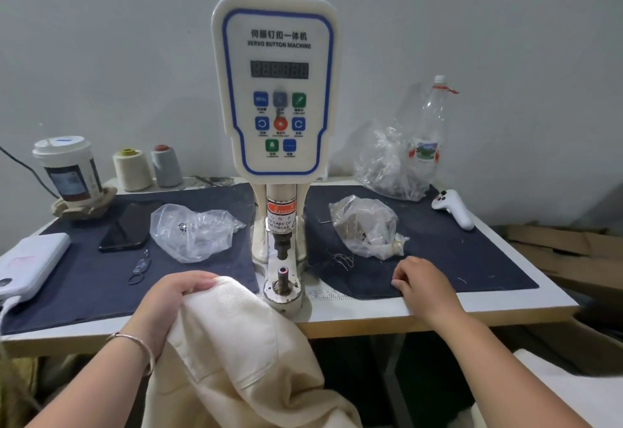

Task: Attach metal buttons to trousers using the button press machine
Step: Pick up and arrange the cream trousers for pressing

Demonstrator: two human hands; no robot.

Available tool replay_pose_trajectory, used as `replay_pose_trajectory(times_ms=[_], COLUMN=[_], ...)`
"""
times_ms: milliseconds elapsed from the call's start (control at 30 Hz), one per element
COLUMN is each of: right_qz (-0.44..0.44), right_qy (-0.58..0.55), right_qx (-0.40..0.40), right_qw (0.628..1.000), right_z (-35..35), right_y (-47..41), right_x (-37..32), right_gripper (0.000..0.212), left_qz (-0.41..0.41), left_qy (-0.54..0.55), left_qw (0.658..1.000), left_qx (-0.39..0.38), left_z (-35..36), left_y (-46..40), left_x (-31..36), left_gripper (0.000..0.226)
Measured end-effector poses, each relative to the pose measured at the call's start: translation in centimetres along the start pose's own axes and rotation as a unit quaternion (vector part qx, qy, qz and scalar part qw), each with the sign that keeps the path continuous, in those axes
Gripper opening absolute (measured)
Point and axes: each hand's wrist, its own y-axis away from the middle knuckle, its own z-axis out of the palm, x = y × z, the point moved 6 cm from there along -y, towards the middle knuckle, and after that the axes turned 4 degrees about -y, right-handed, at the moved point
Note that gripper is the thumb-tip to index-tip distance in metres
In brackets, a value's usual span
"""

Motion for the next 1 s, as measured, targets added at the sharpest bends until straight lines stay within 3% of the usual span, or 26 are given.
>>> replay_pose_trajectory(times_ms=[200, 300, 400, 567, 667, 800, 1000], right_qz=[-0.039, -0.013, 0.040, 0.109, 0.110, 0.107, 0.089], right_qy=[0.046, 0.026, -0.096, -0.297, -0.276, -0.237, -0.189], right_qx=[0.032, 0.051, 0.066, 0.031, -0.002, 0.044, 0.066], right_qw=[0.998, 0.998, 0.992, 0.948, 0.955, 0.965, 0.976], right_z=[0.3, 0.3, 0.0, -1.0, -0.8, -0.5, -0.3], right_y=[0.2, 0.4, 1.0, 1.1, 1.0, 1.2, 1.0], right_x=[-1.1, -0.6, 0.8, 3.1, 2.9, 2.5, 1.7], right_gripper=[0.016, 0.009, 0.007, 0.011, 0.008, 0.006, 0.010], left_qz=[-0.005, -0.014, -0.022, -0.020, -0.020, -0.033, -0.034], left_qy=[0.001, -0.012, 0.010, 0.035, 0.050, 0.053, 0.045], left_qw=[1.000, 1.000, 1.000, 0.999, 0.998, 0.998, 0.998], left_qx=[0.004, -0.005, 0.010, 0.026, 0.027, 0.006, 0.005], left_z=[0.7, 1.2, 1.2, 0.7, 0.1, -0.1, -0.1], left_y=[0.0, -0.1, 0.0, 0.2, 0.3, 0.2, 0.3], left_x=[0.1, 0.6, 0.7, 0.1, -0.7, -1.0, -0.9], left_gripper=[0.028, 0.023, 0.025, 0.022, 0.015, 0.038, 0.037])
